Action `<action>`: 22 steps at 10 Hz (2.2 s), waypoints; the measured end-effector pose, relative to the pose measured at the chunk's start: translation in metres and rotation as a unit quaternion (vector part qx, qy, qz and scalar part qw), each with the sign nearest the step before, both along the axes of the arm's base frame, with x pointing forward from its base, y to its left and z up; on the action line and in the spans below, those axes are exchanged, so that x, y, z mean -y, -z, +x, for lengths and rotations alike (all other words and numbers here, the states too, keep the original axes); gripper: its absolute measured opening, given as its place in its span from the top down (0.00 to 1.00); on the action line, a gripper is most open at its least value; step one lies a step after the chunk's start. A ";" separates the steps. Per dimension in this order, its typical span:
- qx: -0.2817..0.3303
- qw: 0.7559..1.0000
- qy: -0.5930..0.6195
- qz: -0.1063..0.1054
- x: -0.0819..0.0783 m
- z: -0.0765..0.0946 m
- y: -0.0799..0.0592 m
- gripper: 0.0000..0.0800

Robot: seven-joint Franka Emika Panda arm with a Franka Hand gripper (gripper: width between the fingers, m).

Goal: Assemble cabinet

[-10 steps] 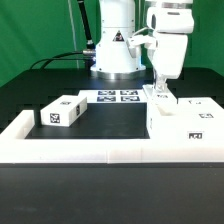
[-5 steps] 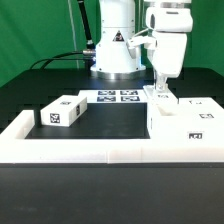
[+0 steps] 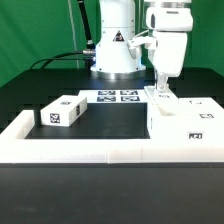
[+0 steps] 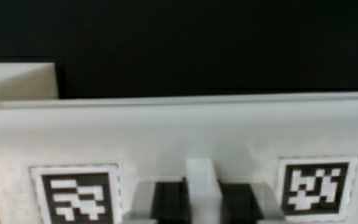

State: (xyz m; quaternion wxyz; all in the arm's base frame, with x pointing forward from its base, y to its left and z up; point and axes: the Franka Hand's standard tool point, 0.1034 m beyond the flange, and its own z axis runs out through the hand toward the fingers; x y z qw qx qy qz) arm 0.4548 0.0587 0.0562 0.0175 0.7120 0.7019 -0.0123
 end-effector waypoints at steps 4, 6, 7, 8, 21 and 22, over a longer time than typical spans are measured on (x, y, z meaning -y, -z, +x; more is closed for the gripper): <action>-0.004 1.000 -0.001 -0.003 0.000 0.001 -0.002 0.91; -0.005 1.000 0.000 -0.007 0.002 0.001 -0.006 0.91; -0.007 1.000 0.000 -0.007 0.002 0.000 -0.005 0.91; -0.008 1.000 0.000 -0.007 0.002 0.000 -0.004 0.91; 0.000 1.000 0.006 0.001 -0.002 -0.002 0.002 0.91; 0.008 1.000 0.006 0.007 -0.004 -0.003 0.002 0.91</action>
Offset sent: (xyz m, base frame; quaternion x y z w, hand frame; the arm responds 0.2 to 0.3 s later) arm 0.0043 0.0003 0.0058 0.0003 -0.0073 0.0032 1.0000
